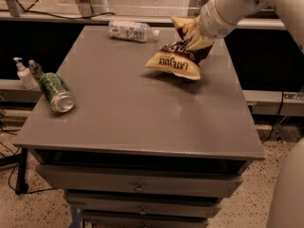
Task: Pick brown chip bag
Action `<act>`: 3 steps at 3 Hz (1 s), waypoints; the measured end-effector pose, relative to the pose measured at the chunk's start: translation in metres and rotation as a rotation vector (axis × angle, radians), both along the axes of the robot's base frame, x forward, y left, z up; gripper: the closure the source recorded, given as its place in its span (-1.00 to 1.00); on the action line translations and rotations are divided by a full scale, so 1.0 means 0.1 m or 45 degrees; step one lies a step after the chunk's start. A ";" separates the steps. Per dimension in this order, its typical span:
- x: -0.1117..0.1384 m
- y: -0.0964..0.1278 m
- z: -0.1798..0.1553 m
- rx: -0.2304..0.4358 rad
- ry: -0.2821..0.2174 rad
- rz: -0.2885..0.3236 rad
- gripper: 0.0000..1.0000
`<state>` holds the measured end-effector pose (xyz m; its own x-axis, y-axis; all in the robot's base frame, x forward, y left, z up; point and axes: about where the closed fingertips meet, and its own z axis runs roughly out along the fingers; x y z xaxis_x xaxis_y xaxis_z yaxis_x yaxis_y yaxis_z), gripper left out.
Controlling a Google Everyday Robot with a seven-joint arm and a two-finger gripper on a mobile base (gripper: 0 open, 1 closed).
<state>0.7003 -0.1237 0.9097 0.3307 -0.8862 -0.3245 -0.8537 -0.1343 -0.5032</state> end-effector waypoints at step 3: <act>0.13 -0.05 0.70 0.190 0.031 -0.115 1.00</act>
Offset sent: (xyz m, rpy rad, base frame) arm 0.0287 -0.0239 0.1236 0.2440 0.0656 -0.1601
